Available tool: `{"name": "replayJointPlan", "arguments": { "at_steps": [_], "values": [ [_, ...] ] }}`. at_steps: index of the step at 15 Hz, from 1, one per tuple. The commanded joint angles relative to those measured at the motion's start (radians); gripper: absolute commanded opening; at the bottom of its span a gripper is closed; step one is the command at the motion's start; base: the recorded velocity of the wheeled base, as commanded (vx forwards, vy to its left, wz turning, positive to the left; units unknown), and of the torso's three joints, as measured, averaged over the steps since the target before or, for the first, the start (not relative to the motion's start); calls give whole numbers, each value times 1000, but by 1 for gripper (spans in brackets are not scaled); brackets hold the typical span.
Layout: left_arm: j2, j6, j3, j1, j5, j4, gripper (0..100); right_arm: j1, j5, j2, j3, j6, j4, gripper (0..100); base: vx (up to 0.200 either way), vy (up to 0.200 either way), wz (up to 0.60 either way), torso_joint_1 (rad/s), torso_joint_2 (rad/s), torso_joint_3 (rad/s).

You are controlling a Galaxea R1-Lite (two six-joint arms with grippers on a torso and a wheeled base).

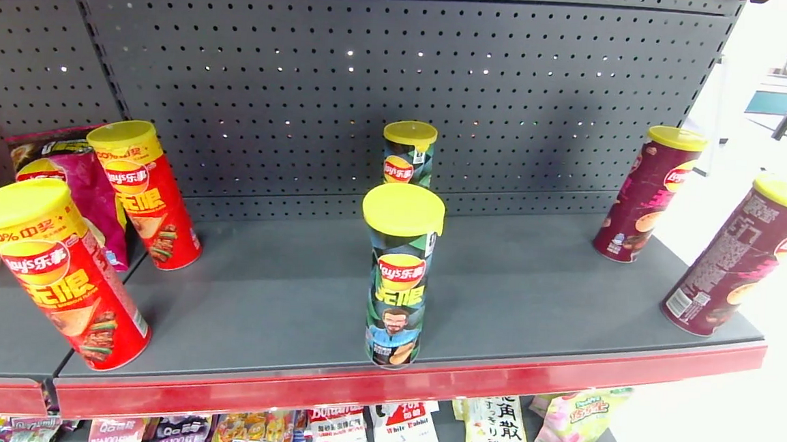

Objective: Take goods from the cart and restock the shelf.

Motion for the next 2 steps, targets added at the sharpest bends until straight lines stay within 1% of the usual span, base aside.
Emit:
{"name": "replayJointPlan", "arguments": {
  "at_steps": [1, 2],
  "values": [
    [0, 0, 0, 0, 1, 0, 100, 0, 0, 1, -1, 0, 1, 100, 0, 0, 0, 0, 0, 0],
    [0, 0, 0, 0, -1, 0, 100, 0, -6, 1, -1, 1, 1, 100, 0, 0, 0, 0, 0, 0]
  ]
}}
